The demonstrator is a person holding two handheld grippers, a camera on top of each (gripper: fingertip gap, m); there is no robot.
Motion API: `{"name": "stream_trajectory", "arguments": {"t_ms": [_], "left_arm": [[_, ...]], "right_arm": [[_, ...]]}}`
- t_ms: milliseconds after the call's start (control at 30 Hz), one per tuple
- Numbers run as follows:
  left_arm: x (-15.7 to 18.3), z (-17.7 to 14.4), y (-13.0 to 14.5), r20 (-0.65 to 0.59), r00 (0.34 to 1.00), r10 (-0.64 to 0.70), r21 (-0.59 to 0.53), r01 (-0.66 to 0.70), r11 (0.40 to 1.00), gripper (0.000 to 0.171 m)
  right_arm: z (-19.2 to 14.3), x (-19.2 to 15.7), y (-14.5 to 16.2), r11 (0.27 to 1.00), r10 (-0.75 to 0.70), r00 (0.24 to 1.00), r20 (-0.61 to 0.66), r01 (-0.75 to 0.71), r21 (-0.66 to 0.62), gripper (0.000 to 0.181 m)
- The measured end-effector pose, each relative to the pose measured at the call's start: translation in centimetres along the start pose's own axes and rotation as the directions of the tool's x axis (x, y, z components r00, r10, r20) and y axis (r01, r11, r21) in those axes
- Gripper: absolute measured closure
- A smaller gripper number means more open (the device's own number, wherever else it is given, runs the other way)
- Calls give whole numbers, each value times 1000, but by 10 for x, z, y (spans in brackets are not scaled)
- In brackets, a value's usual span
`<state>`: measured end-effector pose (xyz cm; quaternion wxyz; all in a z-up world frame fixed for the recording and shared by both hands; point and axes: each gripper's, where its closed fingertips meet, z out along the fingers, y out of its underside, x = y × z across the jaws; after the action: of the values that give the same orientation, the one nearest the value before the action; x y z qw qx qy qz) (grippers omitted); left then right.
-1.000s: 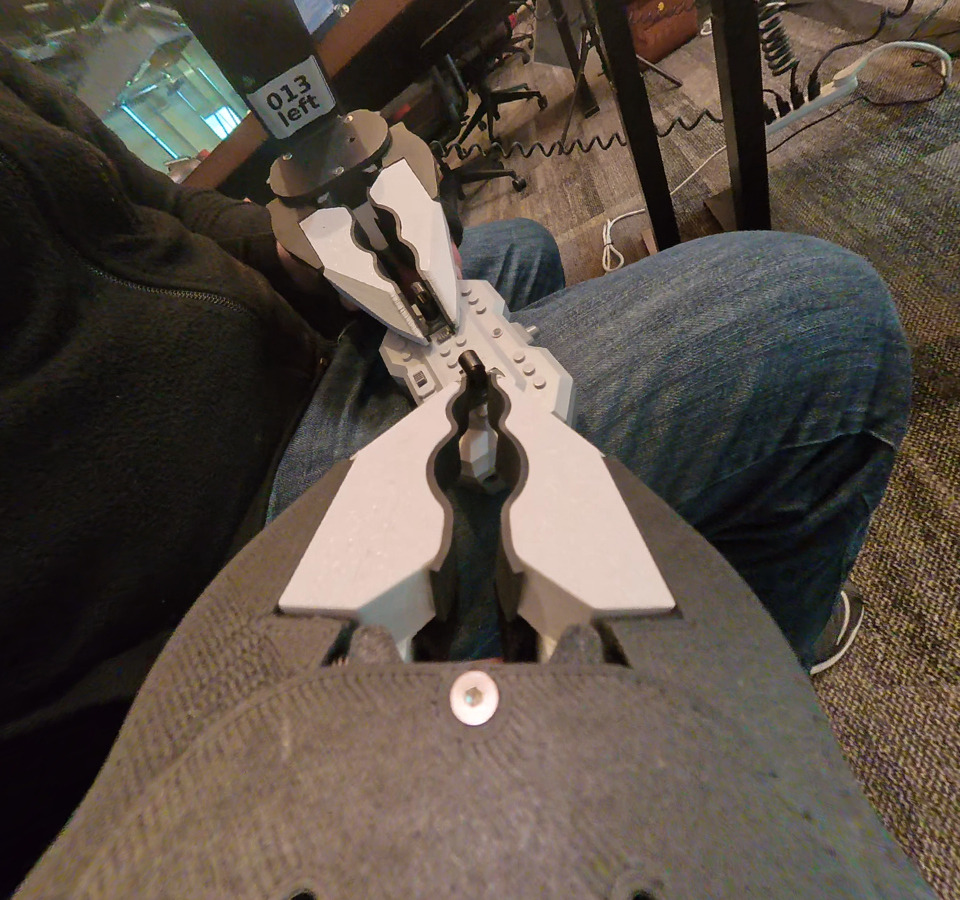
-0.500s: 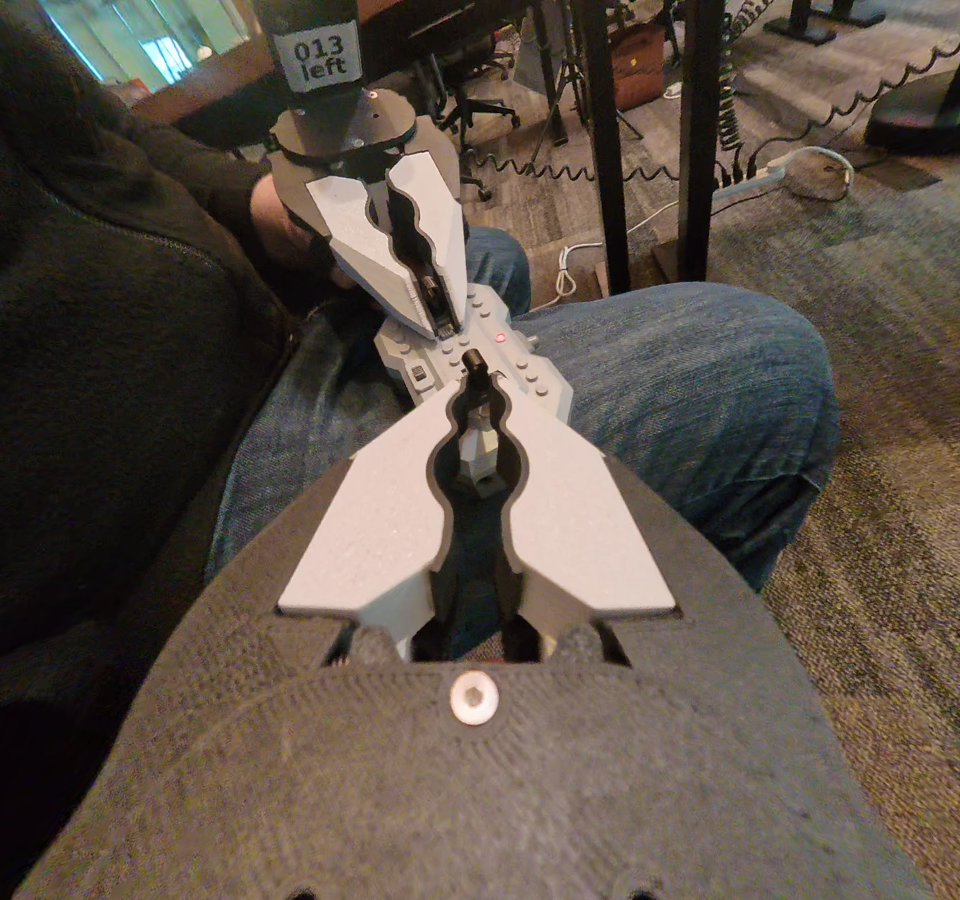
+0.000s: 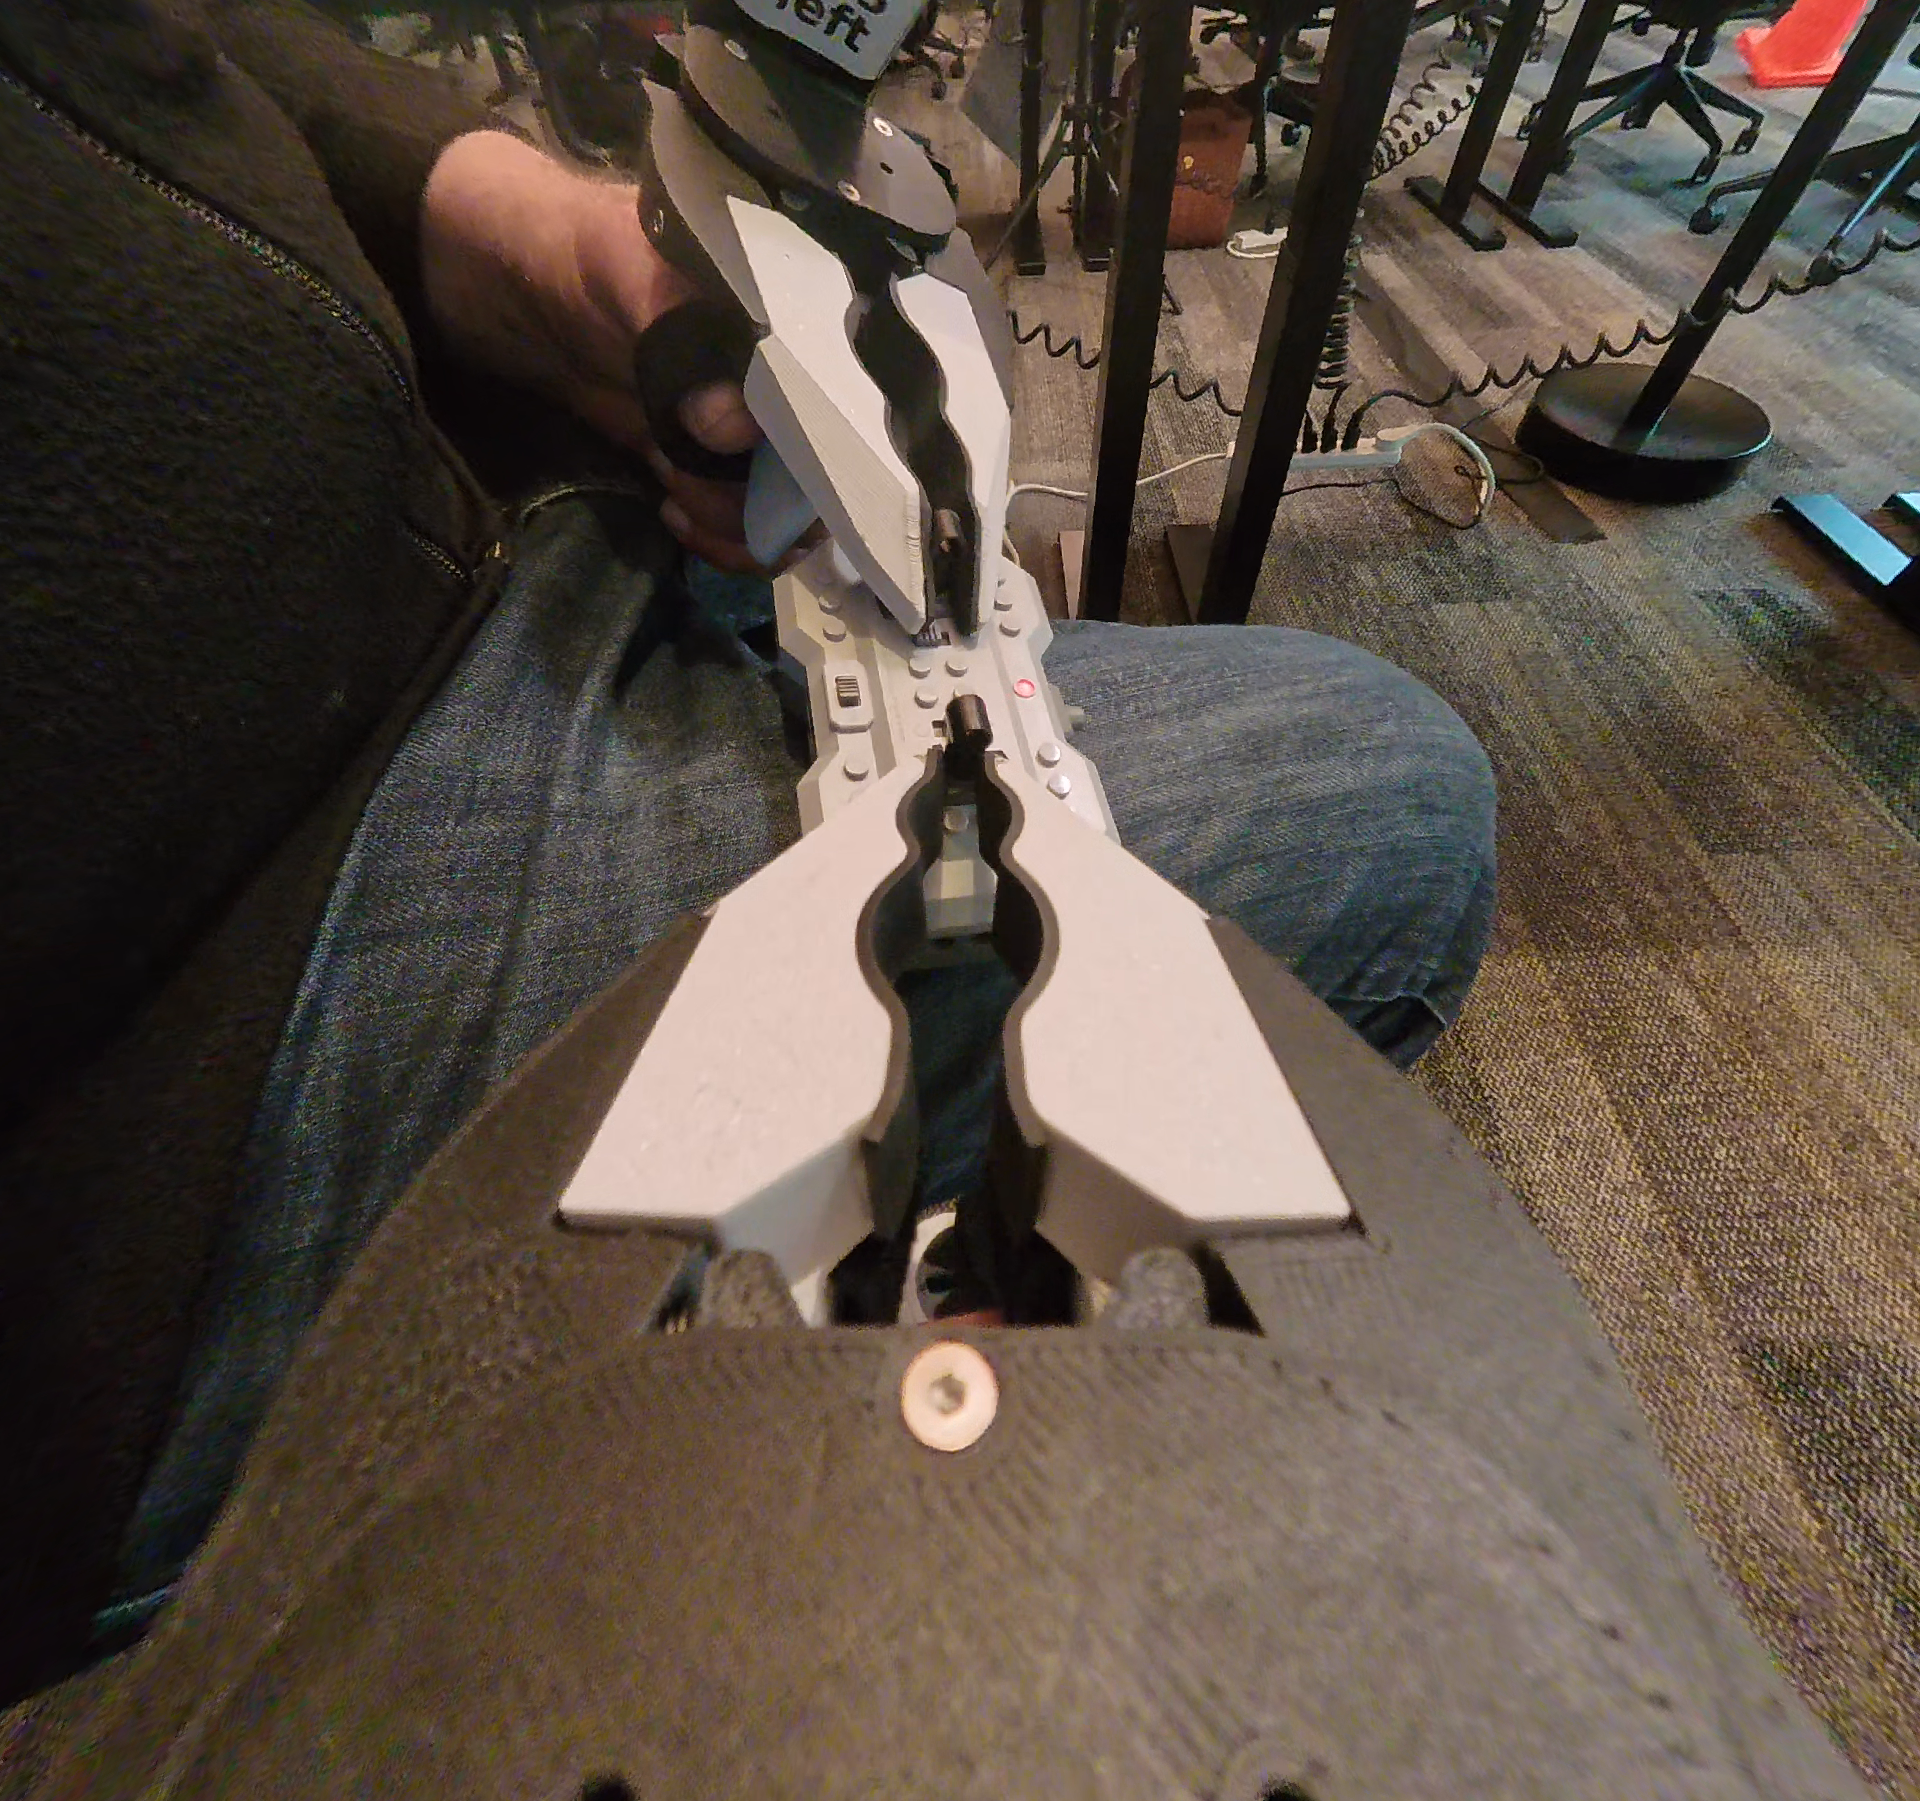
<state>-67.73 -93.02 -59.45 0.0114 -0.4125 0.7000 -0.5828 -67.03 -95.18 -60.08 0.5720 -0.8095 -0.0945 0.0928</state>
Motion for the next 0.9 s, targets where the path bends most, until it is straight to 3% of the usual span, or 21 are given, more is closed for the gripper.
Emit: {"name": "stream_trajectory", "arguments": {"t_ms": [467,667,700,900], "left_arm": [[1,0,0,-2,1000,5,-10,-5,1000,164],[8,-1,0,-15,997,71,1,-71,997,155],[8,-1,0,-8,996,89,0,-90,996,161],[7,0,0,7,995,97,-1,-97,995,163]], "right_arm": [[0,0,-1,1000,4,1000,7,-4,-5,176],[-1,1,-1,973,228,968,106,-231,12,176],[-1,1,-1,966,257,959,120,-259,4,177],[-1,1,-1,970,241,963,122,-241,-18,176]]}}
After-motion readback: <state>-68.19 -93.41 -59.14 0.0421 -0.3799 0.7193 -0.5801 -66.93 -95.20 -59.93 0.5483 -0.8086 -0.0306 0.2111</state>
